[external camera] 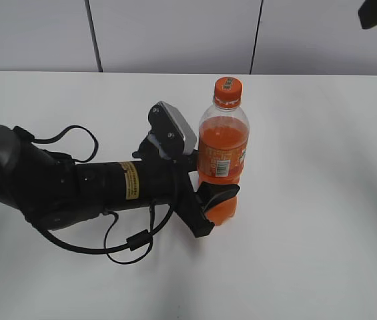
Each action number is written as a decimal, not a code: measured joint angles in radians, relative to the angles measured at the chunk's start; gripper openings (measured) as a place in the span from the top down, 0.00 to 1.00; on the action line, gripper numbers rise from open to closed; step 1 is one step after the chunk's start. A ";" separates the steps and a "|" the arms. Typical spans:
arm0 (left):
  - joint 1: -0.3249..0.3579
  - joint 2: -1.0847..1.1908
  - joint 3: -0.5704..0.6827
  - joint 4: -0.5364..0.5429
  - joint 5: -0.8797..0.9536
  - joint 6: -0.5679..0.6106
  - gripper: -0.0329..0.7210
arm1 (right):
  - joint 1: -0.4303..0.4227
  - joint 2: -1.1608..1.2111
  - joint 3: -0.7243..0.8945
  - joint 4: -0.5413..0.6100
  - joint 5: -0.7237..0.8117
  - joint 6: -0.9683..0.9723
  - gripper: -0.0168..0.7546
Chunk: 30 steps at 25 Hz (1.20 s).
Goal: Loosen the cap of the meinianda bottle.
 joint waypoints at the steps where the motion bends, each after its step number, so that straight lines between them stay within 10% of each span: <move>1: 0.000 0.000 -0.001 0.000 0.001 0.000 0.42 | 0.011 0.014 -0.016 0.001 0.000 0.000 0.36; 12: -0.001 0.000 -0.002 0.000 0.003 0.000 0.42 | 0.254 0.176 -0.089 -0.015 0.002 0.001 0.38; 30: -0.001 -0.001 -0.003 0.001 0.003 0.000 0.42 | 0.335 0.304 -0.160 -0.019 0.004 0.010 0.38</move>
